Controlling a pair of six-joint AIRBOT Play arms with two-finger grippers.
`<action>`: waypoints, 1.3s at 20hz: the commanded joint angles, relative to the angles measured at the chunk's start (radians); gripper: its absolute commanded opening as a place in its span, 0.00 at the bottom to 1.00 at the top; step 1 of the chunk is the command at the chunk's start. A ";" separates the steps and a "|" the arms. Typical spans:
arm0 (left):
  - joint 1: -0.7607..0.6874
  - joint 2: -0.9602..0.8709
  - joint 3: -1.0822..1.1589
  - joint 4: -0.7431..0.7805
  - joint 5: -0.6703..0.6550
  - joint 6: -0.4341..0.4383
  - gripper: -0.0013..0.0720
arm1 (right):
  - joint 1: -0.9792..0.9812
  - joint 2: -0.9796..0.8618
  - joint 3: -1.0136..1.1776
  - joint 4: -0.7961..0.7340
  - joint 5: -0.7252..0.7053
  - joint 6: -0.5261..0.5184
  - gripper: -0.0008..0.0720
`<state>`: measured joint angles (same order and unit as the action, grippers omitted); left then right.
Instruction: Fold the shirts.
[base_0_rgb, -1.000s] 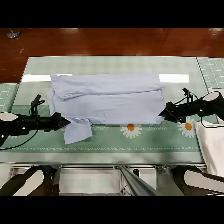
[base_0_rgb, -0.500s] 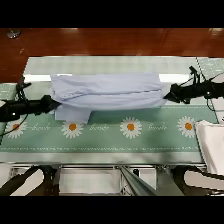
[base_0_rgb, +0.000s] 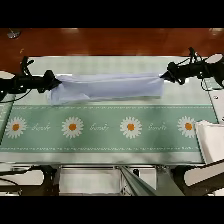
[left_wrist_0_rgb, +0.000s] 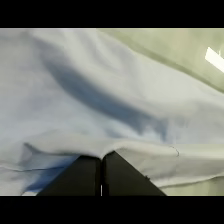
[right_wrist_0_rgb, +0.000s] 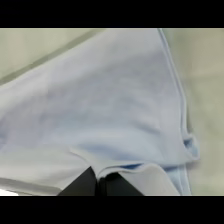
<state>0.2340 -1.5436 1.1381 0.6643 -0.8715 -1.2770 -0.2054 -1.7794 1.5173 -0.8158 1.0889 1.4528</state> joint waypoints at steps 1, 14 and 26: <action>-0.011 -0.128 0.126 0.000 -0.016 -0.045 0.05 | 0.005 -0.134 0.132 0.062 0.007 0.004 0.05; 0.157 -0.016 0.170 0.361 -0.381 -0.160 0.98 | -0.094 -0.188 0.174 -0.110 0.200 0.095 0.87; -0.200 0.328 -0.202 0.346 -0.063 -0.137 0.84 | 0.054 -0.263 0.279 -0.026 0.266 0.035 0.05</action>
<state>0.1127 -1.2392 0.9604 1.0168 -0.9699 -1.4151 -0.1673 -2.0392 1.7473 -0.8474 1.2888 1.5040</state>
